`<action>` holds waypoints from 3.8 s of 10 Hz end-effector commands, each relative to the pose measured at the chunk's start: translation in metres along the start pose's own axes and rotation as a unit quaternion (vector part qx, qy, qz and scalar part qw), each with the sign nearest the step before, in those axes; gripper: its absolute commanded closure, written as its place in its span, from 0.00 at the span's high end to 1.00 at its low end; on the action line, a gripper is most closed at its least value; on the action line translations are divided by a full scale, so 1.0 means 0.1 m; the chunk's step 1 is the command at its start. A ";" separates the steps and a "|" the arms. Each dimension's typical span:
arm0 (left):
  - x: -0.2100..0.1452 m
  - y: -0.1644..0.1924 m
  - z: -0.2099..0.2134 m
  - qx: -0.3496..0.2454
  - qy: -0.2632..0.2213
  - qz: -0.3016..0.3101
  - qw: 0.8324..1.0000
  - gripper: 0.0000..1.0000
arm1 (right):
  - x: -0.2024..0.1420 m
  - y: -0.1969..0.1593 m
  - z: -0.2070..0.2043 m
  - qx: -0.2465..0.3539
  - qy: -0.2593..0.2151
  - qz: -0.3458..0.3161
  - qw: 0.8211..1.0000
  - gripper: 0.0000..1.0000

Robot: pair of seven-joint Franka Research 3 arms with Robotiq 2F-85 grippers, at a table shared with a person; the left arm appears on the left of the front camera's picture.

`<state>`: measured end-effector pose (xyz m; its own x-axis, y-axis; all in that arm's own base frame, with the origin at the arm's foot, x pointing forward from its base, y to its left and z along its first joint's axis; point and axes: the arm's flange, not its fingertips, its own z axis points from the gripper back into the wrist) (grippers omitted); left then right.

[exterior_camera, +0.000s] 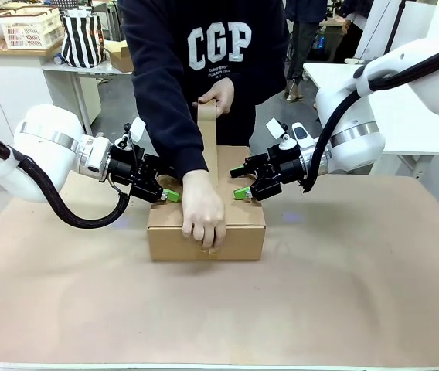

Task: Pack the gift set into the box.
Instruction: Press and hold the closed box until the human finishes sealing it.

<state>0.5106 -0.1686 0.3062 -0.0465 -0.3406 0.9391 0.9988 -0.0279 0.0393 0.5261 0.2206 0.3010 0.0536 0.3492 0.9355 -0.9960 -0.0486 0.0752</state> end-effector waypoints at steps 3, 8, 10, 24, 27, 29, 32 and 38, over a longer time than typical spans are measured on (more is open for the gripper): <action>-0.03 -0.01 0.00 -0.001 0.002 0.002 1.000 1.00 | -0.03 0.01 -0.01 0.000 0.003 -0.002 1.000 1.00; -0.03 -0.01 0.00 -0.001 0.002 0.002 1.000 1.00 | -0.03 0.01 -0.01 0.000 0.003 -0.002 1.000 1.00; -0.03 -0.01 0.00 -0.001 0.002 0.002 1.000 1.00 | -0.03 0.01 -0.01 0.000 0.003 -0.002 1.000 1.00; -0.03 -0.01 0.00 -0.001 0.002 0.002 1.000 1.00 | -0.03 0.01 -0.01 0.000 0.003 -0.002 1.000 1.00; -0.03 -0.01 0.00 -0.001 0.002 0.002 1.000 1.00 | -0.03 0.01 -0.01 0.000 0.003 -0.002 1.000 1.00; -0.03 -0.01 0.00 -0.001 0.002 0.002 1.000 1.00 | -0.03 0.01 -0.01 0.000 0.003 -0.002 1.000 1.00; -0.03 -0.01 0.00 -0.001 0.002 0.002 1.000 1.00 | -0.03 0.01 -0.01 0.000 0.003 -0.002 1.000 1.00; -0.03 -0.01 0.00 -0.001 0.002 0.002 1.000 1.00 | -0.03 0.01 -0.01 0.000 0.003 -0.002 1.000 1.00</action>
<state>0.5106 -0.1689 0.3063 -0.0469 -0.3405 0.9391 0.9988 -0.0286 0.0395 0.5262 0.2205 0.3010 0.0537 0.3492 0.9355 -0.9960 -0.0485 0.0752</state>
